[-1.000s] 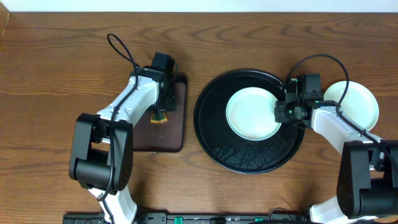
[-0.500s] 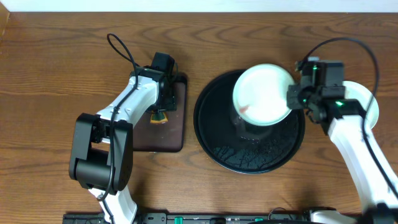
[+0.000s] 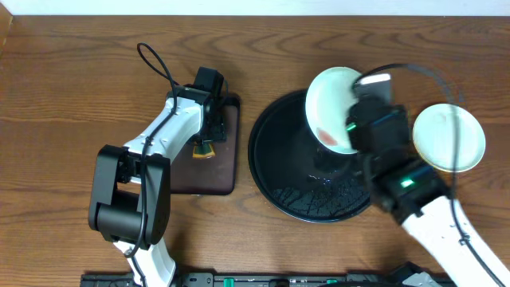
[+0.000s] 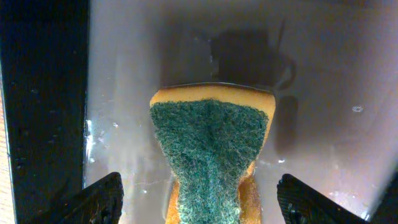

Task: Clean dirty plates on tray and stack at the side
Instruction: 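Lift the pale green plate off the black tray with right gripper, then carry the plate right and lower it onto the plate stack, then open right gripper and withdraw it from the stack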

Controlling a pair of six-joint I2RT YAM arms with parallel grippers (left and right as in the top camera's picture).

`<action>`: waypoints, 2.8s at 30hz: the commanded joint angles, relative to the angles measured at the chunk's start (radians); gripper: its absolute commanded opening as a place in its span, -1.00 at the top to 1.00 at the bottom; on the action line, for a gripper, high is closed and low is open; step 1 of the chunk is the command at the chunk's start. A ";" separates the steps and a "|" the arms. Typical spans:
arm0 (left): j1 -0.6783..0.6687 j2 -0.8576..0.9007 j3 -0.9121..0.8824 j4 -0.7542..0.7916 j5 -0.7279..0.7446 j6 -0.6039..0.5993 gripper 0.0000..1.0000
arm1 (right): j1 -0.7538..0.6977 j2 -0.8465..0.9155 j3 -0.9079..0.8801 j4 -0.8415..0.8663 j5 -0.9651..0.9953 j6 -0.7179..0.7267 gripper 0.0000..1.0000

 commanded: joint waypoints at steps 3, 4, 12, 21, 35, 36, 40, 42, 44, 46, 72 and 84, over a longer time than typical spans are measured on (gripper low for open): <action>0.003 0.002 -0.002 -0.002 -0.012 0.005 -0.60 | 0.239 0.077 0.016 0.085 0.544 -0.118 0.97; 0.003 0.002 -0.002 -0.002 -0.012 0.005 -0.60 | 0.269 0.098 0.016 0.109 0.562 -0.136 0.98; 0.003 0.002 -0.002 -0.002 -0.012 0.005 -0.60 | 0.372 0.325 0.016 0.154 0.826 -0.197 0.98; 0.003 0.002 -0.002 -0.002 -0.012 0.005 -0.60 | 0.369 0.392 0.016 0.169 0.829 -0.256 0.98; 0.003 0.002 -0.002 -0.002 -0.012 0.005 -0.61 | 0.247 0.392 0.016 0.193 0.256 -0.143 0.98; 0.003 0.002 -0.002 -0.002 -0.012 0.005 -0.61 | 0.213 0.392 0.016 0.177 0.187 -0.090 0.98; 0.003 0.002 -0.002 -0.002 -0.012 0.005 -0.61 | 0.054 0.377 0.017 0.108 -0.093 0.092 0.98; 0.003 0.002 -0.002 -0.002 -0.012 0.005 -0.61 | -0.023 0.346 0.017 0.090 -0.257 0.126 0.98; 0.003 0.002 -0.002 -0.002 -0.012 0.005 -0.61 | -0.127 0.290 0.017 0.084 -0.484 0.142 0.98; 0.003 0.002 -0.002 -0.002 -0.012 0.005 -0.61 | -0.227 0.230 0.017 0.090 -0.679 0.142 0.98; 0.003 0.002 -0.002 -0.002 -0.012 0.005 -0.61 | -1.233 0.492 0.016 0.147 -0.889 0.351 0.98; 0.003 0.002 -0.002 -0.002 -0.012 0.005 -0.61 | -1.166 0.429 0.178 -0.059 -1.222 0.177 -0.10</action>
